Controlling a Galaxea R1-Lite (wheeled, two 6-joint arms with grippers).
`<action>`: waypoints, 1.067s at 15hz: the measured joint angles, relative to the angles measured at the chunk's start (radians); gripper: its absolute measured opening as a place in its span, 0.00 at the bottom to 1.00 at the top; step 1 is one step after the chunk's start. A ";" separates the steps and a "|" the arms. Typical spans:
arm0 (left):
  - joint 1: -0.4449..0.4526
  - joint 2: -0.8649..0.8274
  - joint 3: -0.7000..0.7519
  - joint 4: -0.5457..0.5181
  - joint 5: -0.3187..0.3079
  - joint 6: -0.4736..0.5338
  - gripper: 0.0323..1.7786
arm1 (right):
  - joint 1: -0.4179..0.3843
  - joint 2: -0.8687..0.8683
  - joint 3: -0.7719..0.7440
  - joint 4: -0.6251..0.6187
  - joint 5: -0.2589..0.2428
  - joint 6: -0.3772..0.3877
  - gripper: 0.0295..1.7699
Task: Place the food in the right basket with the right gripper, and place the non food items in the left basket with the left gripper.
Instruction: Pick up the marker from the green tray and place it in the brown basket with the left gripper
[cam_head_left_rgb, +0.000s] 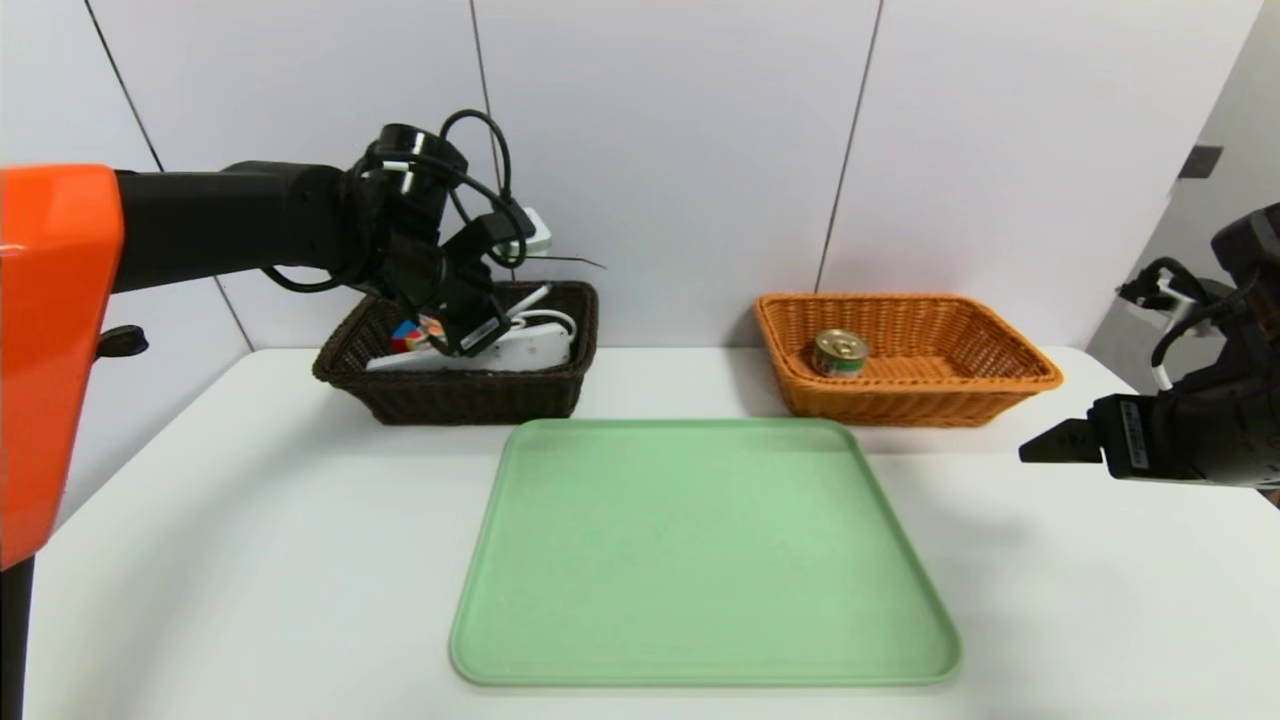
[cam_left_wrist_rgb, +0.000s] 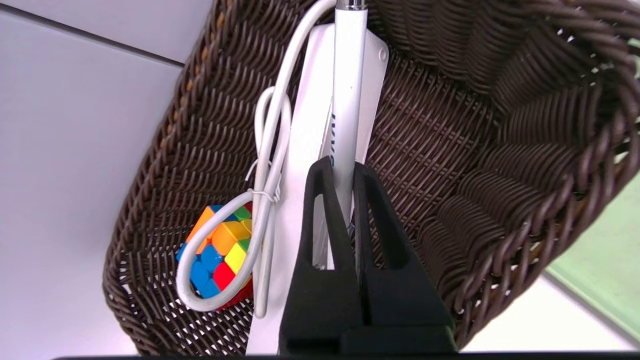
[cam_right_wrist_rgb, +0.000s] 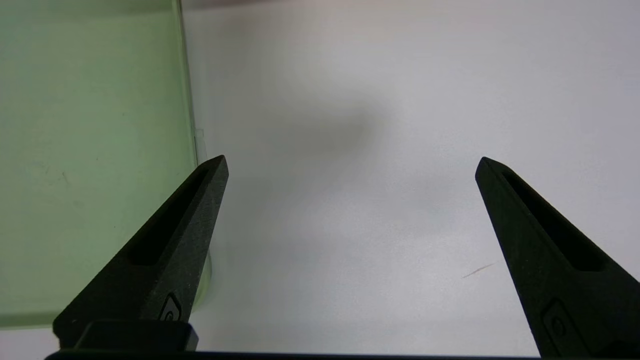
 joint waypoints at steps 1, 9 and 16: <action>0.000 0.006 0.000 0.000 0.000 0.000 0.02 | 0.000 0.000 0.000 0.000 0.000 0.000 0.97; 0.005 0.052 -0.004 -0.009 0.002 0.015 0.02 | -0.004 0.005 -0.007 -0.001 -0.001 -0.014 0.97; 0.021 0.083 -0.006 -0.024 0.006 0.022 0.02 | -0.005 0.013 -0.015 0.000 0.000 -0.017 0.97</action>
